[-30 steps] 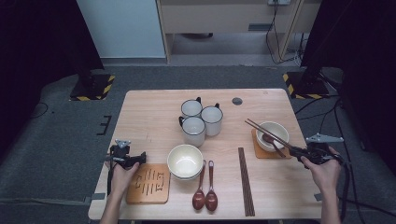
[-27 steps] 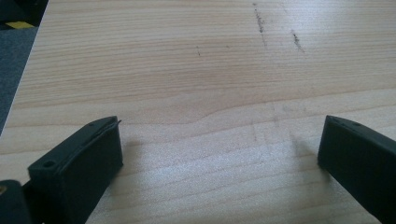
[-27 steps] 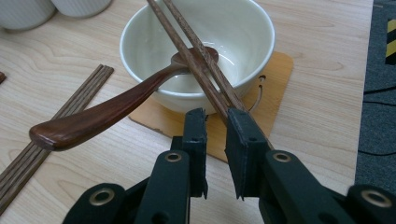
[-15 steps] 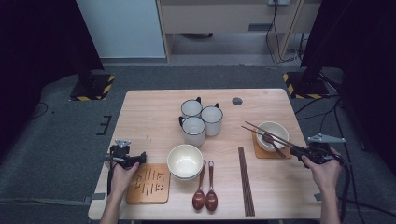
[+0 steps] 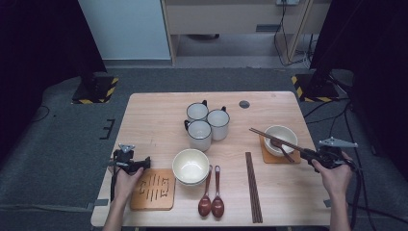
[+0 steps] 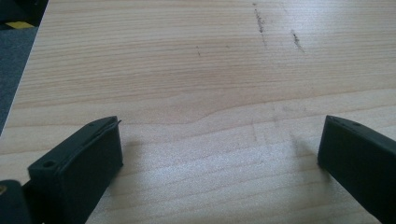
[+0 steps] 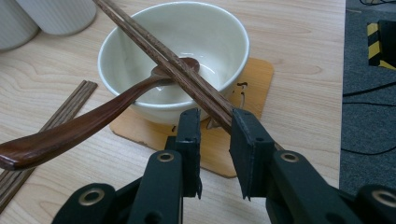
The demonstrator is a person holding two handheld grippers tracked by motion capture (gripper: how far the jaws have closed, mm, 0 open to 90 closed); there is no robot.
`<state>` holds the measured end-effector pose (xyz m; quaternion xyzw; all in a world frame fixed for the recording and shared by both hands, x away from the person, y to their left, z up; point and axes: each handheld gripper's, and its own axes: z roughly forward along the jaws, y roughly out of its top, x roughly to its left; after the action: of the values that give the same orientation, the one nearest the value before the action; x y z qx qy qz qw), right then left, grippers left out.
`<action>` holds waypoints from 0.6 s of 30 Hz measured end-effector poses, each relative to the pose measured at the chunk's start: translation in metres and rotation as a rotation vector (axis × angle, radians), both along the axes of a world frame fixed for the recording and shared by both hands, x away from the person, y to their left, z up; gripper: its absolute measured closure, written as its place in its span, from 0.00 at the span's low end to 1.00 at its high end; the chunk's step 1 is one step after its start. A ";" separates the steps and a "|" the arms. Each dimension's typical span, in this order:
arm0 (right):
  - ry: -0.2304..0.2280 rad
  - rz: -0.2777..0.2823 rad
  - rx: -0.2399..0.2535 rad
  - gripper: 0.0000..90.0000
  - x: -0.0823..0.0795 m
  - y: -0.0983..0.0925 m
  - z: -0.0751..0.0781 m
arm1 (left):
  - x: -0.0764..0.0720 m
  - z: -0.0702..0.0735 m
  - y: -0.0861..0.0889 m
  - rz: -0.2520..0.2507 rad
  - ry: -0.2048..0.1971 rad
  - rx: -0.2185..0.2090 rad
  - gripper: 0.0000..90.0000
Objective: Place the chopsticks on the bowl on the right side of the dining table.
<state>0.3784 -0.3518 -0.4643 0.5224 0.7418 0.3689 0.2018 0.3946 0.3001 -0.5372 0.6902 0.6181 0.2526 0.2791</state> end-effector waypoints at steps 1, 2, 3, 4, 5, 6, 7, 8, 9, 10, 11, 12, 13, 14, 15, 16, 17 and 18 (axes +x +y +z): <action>0.000 -0.001 -0.001 0.81 0.000 -0.001 0.000 | 0.000 0.000 0.000 0.000 0.000 0.000 0.00; 0.001 -0.005 0.001 0.81 0.000 -0.001 0.000 | 0.000 0.000 0.000 0.000 0.000 0.000 0.00; -0.001 -0.007 0.000 0.81 0.000 -0.001 -0.001 | 0.000 0.000 0.000 0.000 0.000 0.000 0.00; 0.001 -0.012 0.004 0.81 0.000 -0.001 -0.001 | 0.000 0.000 0.000 0.000 0.000 0.000 0.00; 0.001 -0.013 0.005 0.80 0.000 -0.001 -0.001 | 0.000 0.000 0.000 0.000 0.000 0.000 0.00; -0.001 -0.017 0.006 0.80 0.001 -0.002 -0.001 | 0.000 0.000 0.000 0.000 0.000 0.000 0.00; -0.001 -0.016 0.004 0.80 0.001 -0.002 -0.001 | 0.000 0.000 0.000 0.000 0.000 0.000 0.00; -0.003 -0.017 0.004 0.80 0.001 -0.002 -0.001 | 0.000 0.000 0.000 0.000 0.000 0.000 0.00; -0.002 -0.019 0.005 0.80 0.001 -0.003 -0.002 | 0.000 0.000 0.000 0.000 0.000 0.000 0.00; 0.003 -0.022 0.009 0.80 0.001 -0.002 -0.002 | 0.000 0.000 0.000 0.000 0.000 0.000 0.00; 0.005 -0.024 0.009 0.80 0.001 -0.002 -0.002 | 0.000 0.000 0.000 0.000 0.000 0.000 0.00; 0.000 -0.020 0.004 0.80 0.002 -0.003 -0.002 | 0.000 0.000 0.000 0.000 0.000 0.000 0.00; 0.000 -0.022 0.004 0.80 0.002 -0.003 -0.002 | 0.000 0.000 0.000 0.000 0.000 0.000 0.00; -0.001 -0.022 0.002 0.80 0.002 -0.003 -0.002 | 0.000 0.000 0.000 0.000 0.000 0.000 0.00; -0.003 -0.021 0.000 0.79 0.002 -0.003 -0.002 | 0.000 0.000 0.000 0.000 0.000 0.000 0.00; -0.005 -0.024 0.000 0.79 0.003 -0.003 -0.002 | 0.000 0.000 0.000 0.000 0.000 0.000 0.00; -0.004 -0.024 0.000 0.79 0.003 -0.004 -0.002 | 0.000 0.000 0.000 0.000 0.000 0.000 0.00; -0.005 -0.024 -0.002 0.78 0.003 -0.004 -0.003 | 0.000 0.000 0.000 0.000 0.000 0.000 0.00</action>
<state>0.3815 -0.3558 -0.4668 0.5301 0.7352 0.3673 0.2087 0.3946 0.3001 -0.5372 0.6902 0.6180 0.2526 0.2791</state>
